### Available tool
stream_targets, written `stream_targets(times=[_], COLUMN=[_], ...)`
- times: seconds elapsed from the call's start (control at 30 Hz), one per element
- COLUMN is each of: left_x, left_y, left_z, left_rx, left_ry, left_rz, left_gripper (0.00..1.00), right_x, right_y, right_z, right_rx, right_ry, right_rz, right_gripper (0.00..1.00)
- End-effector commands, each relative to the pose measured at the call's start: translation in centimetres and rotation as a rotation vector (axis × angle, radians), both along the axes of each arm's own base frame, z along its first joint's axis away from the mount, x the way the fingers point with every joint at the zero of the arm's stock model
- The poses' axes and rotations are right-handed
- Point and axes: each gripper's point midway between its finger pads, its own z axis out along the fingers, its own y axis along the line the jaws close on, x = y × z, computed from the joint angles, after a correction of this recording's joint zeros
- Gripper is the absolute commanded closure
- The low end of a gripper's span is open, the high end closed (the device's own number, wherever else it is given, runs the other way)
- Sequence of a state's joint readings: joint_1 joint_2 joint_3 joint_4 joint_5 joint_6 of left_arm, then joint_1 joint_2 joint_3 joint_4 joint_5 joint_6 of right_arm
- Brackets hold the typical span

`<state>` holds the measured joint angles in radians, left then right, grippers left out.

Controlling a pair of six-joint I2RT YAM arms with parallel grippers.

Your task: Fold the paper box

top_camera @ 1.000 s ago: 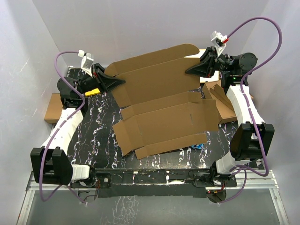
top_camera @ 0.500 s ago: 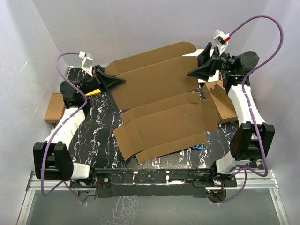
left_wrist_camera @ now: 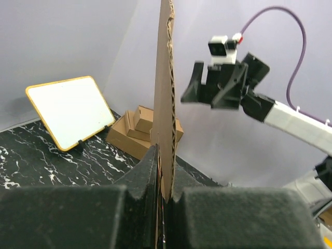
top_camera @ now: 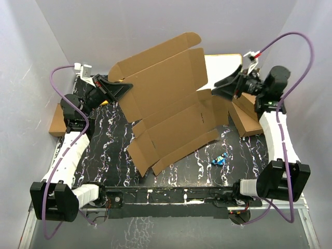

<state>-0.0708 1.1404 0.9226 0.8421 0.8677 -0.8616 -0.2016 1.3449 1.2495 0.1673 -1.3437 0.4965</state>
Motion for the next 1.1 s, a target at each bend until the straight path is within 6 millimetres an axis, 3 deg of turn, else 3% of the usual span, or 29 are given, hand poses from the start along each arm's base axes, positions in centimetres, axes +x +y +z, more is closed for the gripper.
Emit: stream_targets(times=[0.0,0.1,0.27,0.37,0.5,0.73,1.07], left_x=[-0.3,-0.5,-0.1,0.0,-0.1,-1.0,-1.6], left_y=[1.1,1.4,1.9,1.1,-1.0,-2.9,-5.5], left_z=[2.4,3.8,5.9,6.4,5.9,4.9,4.6], left_rx=[-0.082,-0.116,-0.187,-0.21,-0.239,-0.317,-0.399], left_ry=[-0.024,-0.036,-0.023,-0.003,0.055,0.137,0.194], left_rz=[0.086,0.109,0.193,0.197,0.19,0.193,0.202], left_gripper=[1.0,1.0,1.0,1.0,1.0,1.0,1.0], right_x=[-2.5,-3.9,-3.1,-2.6,-1.8,-2.0,-2.1], right_y=[4.5,7.5,9.9,11.0,11.7,13.4,13.4], right_z=[-2.1,-2.8,-3.8,-4.3,-5.3,-5.5,-7.0], right_rx=[0.081,0.155,0.235,0.272,0.304,0.33,0.361], right_ry=[0.177,0.292,0.49,0.557,0.616,0.648,0.751], right_rz=[0.053,0.09,0.073,0.072,0.053,0.091,0.052], right_gripper=[0.23,0.23,0.2,0.17,0.15,0.14,0.12])
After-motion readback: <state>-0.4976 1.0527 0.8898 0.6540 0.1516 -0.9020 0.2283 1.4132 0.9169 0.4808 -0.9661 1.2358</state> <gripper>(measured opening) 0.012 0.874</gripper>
